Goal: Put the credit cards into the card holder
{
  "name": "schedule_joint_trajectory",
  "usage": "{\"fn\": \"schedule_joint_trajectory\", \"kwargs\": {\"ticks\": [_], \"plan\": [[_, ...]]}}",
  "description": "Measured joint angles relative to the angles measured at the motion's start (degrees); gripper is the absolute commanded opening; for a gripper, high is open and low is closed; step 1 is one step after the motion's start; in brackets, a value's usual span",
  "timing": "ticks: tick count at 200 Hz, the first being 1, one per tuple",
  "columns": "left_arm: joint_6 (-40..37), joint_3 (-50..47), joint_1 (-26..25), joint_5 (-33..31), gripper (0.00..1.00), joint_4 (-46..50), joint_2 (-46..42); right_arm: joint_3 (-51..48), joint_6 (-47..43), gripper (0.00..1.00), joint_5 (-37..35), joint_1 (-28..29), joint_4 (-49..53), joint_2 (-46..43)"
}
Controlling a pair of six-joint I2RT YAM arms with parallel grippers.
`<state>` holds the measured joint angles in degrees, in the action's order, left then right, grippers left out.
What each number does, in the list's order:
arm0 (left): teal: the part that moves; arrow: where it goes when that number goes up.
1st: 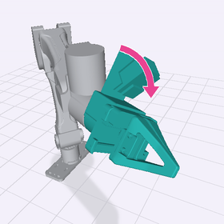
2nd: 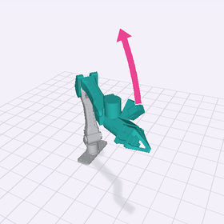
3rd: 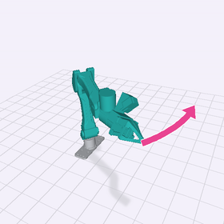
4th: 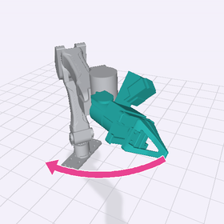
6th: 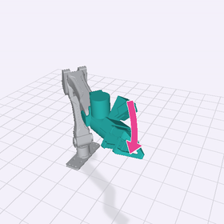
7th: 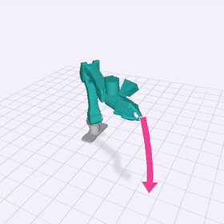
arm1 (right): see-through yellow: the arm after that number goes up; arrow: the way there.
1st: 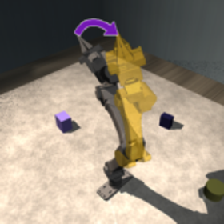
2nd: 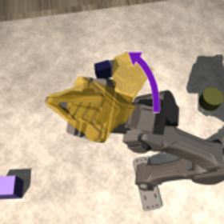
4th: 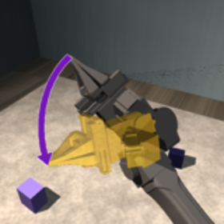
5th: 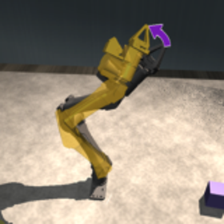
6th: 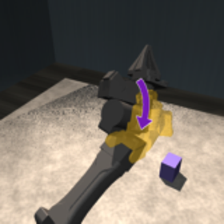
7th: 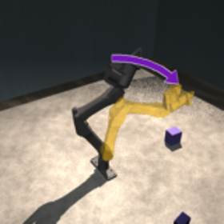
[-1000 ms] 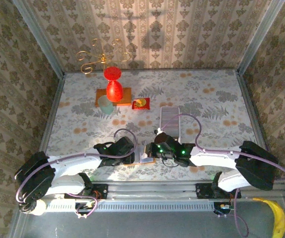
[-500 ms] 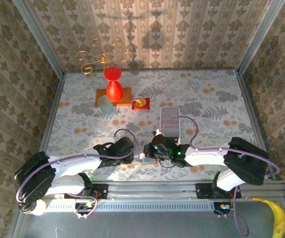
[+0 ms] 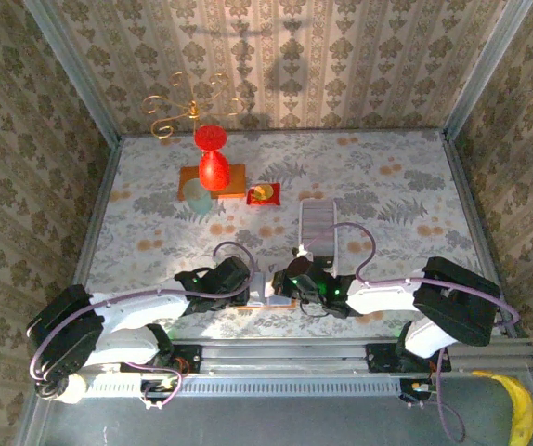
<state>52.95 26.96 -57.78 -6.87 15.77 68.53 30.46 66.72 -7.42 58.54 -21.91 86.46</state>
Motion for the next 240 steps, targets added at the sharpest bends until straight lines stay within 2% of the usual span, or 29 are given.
{"fn": "schedule_joint_trajectory", "kwargs": {"ticks": [101,240], "plan": [[0.0,-0.4,0.0,0.0,0.26,-0.5,-0.4,-0.7,2.6,0.00,-1.5,0.6,-7.7,3.6],[0.2,-0.7,0.0,0.2,0.25,-1.1,-0.7,-1.9,9.8,0.00,-4.5,5.4,-3.0,1.0]]}}
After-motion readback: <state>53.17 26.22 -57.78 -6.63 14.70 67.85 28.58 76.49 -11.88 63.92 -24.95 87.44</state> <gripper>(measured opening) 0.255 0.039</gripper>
